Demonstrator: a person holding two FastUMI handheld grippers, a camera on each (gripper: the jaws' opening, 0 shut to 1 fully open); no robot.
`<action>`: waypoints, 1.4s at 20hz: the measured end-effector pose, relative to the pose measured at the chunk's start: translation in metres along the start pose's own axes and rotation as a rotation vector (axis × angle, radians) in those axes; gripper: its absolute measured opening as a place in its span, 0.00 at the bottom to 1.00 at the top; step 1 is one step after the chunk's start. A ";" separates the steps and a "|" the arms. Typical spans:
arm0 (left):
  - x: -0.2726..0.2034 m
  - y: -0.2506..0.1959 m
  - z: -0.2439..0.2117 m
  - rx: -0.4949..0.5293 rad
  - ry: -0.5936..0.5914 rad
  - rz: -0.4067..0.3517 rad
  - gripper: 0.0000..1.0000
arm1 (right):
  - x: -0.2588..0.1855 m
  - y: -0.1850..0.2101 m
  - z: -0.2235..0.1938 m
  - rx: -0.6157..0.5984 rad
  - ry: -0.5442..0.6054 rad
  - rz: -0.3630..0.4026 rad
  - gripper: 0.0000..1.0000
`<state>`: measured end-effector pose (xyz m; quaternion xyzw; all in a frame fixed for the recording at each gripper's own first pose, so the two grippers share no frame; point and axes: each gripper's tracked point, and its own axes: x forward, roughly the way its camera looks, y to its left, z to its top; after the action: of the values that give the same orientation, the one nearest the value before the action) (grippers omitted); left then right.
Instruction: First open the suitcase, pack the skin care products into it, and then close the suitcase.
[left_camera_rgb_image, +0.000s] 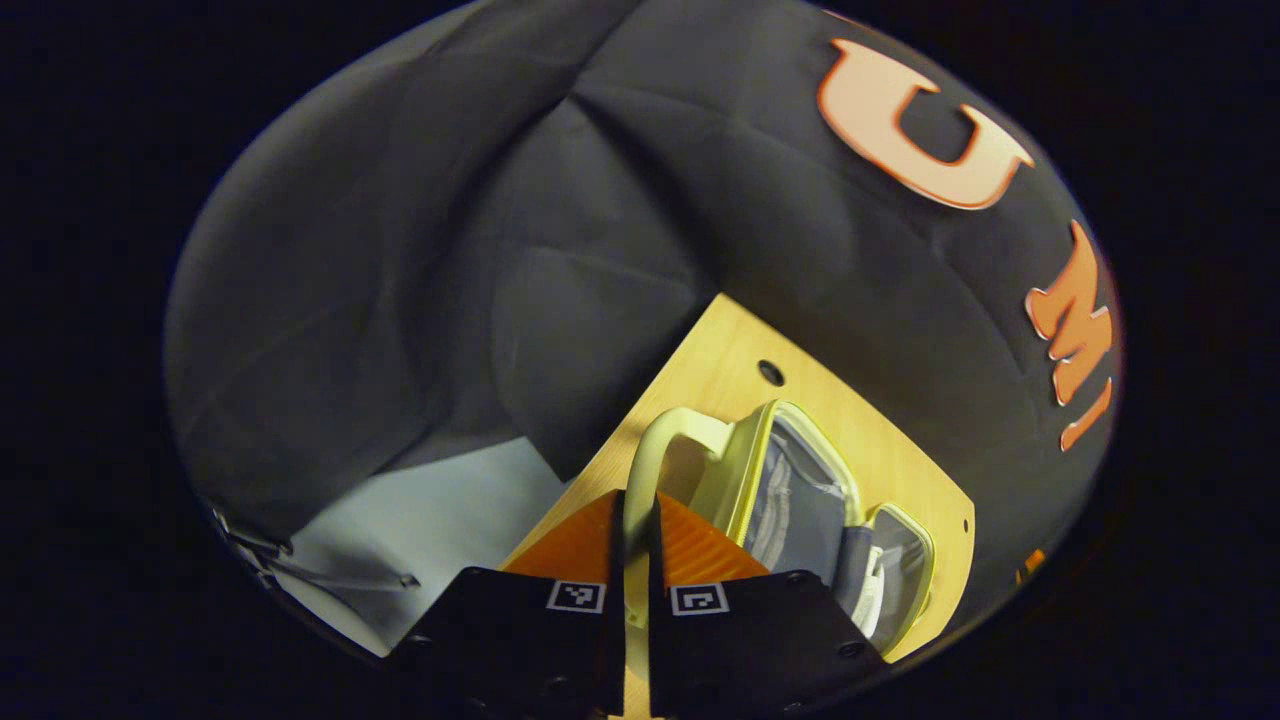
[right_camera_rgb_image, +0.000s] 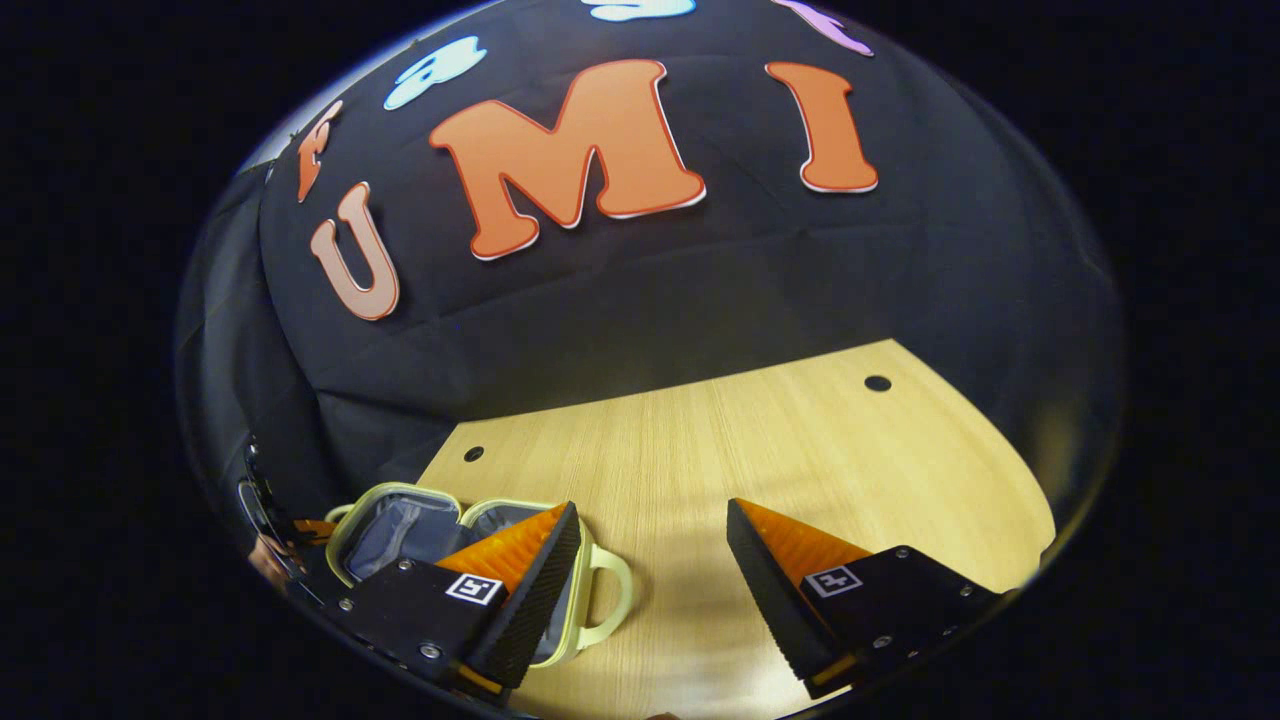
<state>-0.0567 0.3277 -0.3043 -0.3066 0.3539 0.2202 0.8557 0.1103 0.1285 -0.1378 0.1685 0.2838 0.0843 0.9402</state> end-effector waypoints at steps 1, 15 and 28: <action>-0.011 -0.017 0.009 0.033 -0.023 -0.023 0.09 | -0.006 -0.003 0.006 -0.028 -0.019 -0.002 0.94; -0.127 -0.216 0.023 0.309 -0.192 -0.220 0.12 | -0.014 -0.003 0.028 -0.164 -0.110 0.102 1.00; -0.144 -0.384 -0.090 0.512 -0.123 -0.359 0.10 | -0.020 -0.040 0.026 -0.122 -0.114 0.145 0.95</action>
<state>0.0355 -0.0313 -0.1067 -0.1247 0.2855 -0.0126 0.9502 0.1110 0.0794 -0.1214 0.1355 0.2110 0.1595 0.9548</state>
